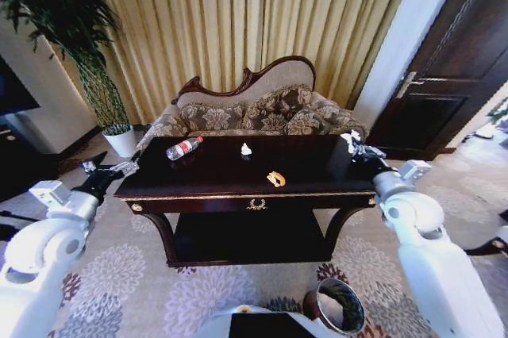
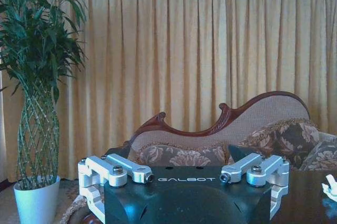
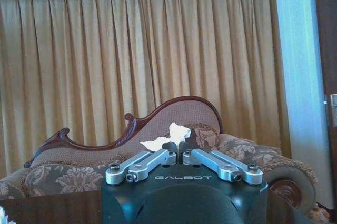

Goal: Move to the front of the table and place the trash on the table into the trash bin.

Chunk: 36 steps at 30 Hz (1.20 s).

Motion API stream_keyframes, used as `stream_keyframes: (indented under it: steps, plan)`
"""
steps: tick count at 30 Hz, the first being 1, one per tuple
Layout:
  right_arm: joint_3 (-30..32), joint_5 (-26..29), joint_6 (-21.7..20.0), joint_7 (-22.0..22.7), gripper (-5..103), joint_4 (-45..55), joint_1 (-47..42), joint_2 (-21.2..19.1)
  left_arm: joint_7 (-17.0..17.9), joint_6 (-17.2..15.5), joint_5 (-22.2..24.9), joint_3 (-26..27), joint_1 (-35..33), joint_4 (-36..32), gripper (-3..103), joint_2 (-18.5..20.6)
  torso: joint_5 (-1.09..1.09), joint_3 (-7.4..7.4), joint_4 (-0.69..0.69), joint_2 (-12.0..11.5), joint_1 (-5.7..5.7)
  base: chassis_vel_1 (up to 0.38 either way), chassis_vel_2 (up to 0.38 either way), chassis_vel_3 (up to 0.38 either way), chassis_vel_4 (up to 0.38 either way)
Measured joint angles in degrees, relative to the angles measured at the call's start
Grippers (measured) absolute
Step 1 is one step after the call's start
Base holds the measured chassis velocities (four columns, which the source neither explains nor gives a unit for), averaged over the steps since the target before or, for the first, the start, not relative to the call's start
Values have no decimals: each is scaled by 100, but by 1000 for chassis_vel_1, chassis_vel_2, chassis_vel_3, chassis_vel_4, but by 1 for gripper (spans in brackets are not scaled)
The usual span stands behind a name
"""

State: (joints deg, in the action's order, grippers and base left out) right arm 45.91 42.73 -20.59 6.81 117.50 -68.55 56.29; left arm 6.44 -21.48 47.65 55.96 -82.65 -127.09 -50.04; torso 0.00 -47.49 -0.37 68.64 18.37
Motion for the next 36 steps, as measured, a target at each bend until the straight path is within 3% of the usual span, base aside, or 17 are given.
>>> stream_keyframes:
  steps: [26,36]
  plan:
    - [169,-239,70,0,1,180,-315,227,-8,-4,0,15,-59,-132,100,-30,0,0,-1,1,-1,119,-114,-116,117]
    - [177,-498,295,-1,1,39,-484,461,-11,1,-4,18,-114,-192,100,-70,0,1,-1,2,-3,94,-105,-101,92]
